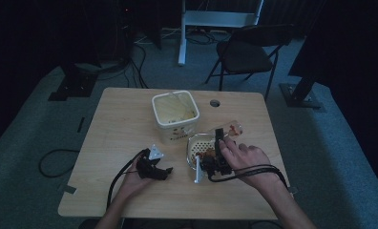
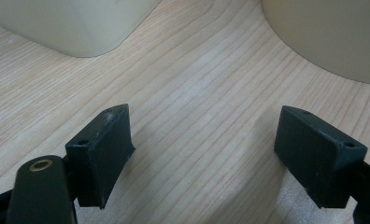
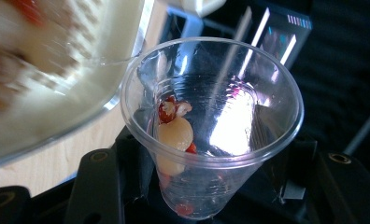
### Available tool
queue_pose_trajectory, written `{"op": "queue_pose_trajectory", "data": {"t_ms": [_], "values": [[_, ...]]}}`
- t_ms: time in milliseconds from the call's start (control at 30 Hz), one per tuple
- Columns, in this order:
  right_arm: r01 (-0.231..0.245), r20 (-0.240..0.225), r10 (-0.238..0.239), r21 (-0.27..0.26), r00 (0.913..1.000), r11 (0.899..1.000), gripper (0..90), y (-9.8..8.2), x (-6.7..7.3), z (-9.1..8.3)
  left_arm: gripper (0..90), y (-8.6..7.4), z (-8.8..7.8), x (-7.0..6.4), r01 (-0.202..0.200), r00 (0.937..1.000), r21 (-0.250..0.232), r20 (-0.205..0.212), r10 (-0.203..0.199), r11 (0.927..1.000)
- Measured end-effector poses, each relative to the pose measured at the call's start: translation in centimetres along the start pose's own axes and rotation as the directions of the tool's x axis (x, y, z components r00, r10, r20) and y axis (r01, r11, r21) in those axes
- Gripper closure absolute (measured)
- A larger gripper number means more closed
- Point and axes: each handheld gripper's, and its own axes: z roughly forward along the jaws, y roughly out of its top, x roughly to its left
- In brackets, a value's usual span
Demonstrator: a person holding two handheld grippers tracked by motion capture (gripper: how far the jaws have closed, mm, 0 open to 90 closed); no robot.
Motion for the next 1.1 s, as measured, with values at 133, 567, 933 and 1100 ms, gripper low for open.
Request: {"op": "queue_pose_trajectory", "data": {"t_ms": [133, 567, 933, 1100], "values": [[-0.056, 0.017, 0.056, 0.036, 0.9983, 0.998, 42.4, -0.6, -0.7, 0.4, 20.0, 0.0, 0.0, 0.0, 0.000, 1.0000, 0.000, 0.000, 0.000, 1.0000], [-0.004, 0.012, 0.004, -0.018, 0.9999, 1.000, 42.9, 0.2, 0.0, 0.0, 19.9, 0.0, 0.0, 0.0, 0.001, 1.0000, -0.001, -0.001, -0.001, 1.0000], [-0.064, 0.045, 0.065, -0.019, 0.9969, 0.998, 43.1, 0.1, -0.9, -0.2, 19.9, 0.0, 0.0, 0.0, 0.002, 1.0000, -0.003, -0.001, -0.002, 1.0000], [-0.005, 0.045, 0.005, -0.011, 0.9990, 1.000, 42.4, 0.3, -0.4, -0.2, 19.9, 0.0, 0.0, 0.0, 0.001, 1.0000, -0.003, -0.001, -0.001, 1.0000]]}}
